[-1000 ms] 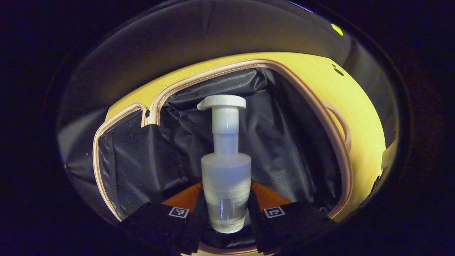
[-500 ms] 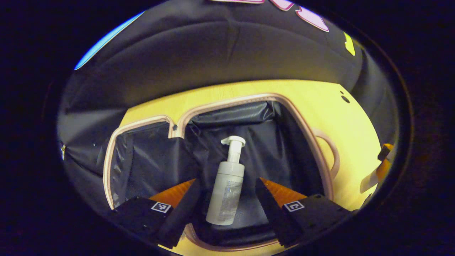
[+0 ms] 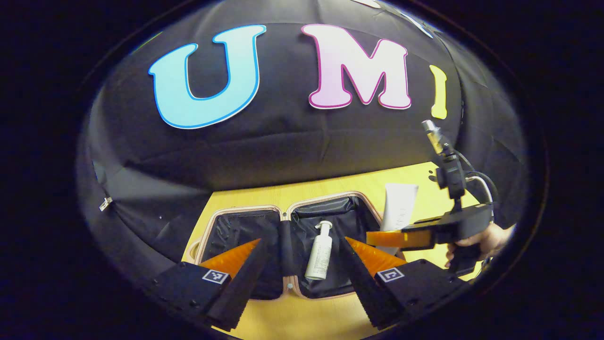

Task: First open the suitcase, pack the skin care products into it, and then close the suitcase.

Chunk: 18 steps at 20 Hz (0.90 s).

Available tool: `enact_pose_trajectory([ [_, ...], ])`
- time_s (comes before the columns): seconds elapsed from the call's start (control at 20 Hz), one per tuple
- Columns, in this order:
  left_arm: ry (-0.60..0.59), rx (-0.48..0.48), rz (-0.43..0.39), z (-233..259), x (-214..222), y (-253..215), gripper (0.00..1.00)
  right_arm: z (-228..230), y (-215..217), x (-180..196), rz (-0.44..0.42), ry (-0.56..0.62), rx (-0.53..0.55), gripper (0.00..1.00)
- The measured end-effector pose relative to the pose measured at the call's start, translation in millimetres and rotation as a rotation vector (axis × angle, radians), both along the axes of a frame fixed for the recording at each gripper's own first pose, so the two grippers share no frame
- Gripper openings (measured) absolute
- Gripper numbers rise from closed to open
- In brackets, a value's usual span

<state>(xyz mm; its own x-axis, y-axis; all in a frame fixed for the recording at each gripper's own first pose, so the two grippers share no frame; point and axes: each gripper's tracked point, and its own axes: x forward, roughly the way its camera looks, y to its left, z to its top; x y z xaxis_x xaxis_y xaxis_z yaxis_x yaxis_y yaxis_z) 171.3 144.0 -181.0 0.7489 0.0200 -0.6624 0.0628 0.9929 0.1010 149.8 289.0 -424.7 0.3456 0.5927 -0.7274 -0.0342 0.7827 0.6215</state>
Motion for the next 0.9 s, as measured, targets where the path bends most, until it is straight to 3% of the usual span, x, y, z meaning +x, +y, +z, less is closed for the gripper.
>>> enact_pose_trajectory([
  [0.1,-0.009,-0.045,0.017,11.6,-19.2,7.5,0.98,-19.6,6.4,-5.8,0.029,0.023,-0.066,0.36],
  [0.15,-0.014,-0.063,0.031,17.1,-26.7,12.4,0.98,-24.8,10.1,-11.0,0.030,0.055,-0.088,0.29],
  [0.2,-0.024,-0.072,0.046,21.2,-32.1,19.2,0.98,-34.9,11.9,-11.6,0.027,0.076,-0.118,0.36],
  [0.3,-0.042,-0.066,0.063,31.1,-41.7,30.9,0.98,-54.1,11.0,-16.8,0.034,0.125,-0.192,0.36],
  [0.35,-0.051,-0.061,0.067,34.9,-45.3,34.9,0.98,-59.3,7.8,-17.1,0.031,0.132,-0.233,0.45],
  [0.4,-0.062,-0.061,0.067,40.4,-48.9,36.4,0.99,-63.1,6.9,-15.9,0.020,0.140,-0.254,0.38],
  [0.55,-0.076,-0.063,0.066,48.9,-59.1,38.7,0.98,-69.1,12.3,-7.9,-0.023,0.159,-0.261,0.42],
  [0.6,-0.084,-0.065,0.069,50.1,-60.7,39.5,0.98,-64.5,12.3,-4.5,-0.040,0.153,-0.252,0.36],
  [0.75,-0.125,-0.069,0.114,47.4,-63.0,52.3,0.98,-46.8,11.1,-2.3,-0.037,0.119,-0.236,0.50],
  [0.8,-0.127,-0.070,0.132,41.3,-66.7,60.6,0.98,-39.9,8.3,-1.4,-0.030,0.090,-0.243,0.61],
  [0.85,-0.134,-0.062,0.158,35.6,-67.4,74.8,0.98,-31.2,5.2,0.6,-0.029,0.056,-0.251,0.55],
  [0.9,-0.144,-0.053,0.192,28.3,-64.8,92.8,0.98,-21.4,3.0,5.9,-0.037,0.012,-0.250,0.75],
])
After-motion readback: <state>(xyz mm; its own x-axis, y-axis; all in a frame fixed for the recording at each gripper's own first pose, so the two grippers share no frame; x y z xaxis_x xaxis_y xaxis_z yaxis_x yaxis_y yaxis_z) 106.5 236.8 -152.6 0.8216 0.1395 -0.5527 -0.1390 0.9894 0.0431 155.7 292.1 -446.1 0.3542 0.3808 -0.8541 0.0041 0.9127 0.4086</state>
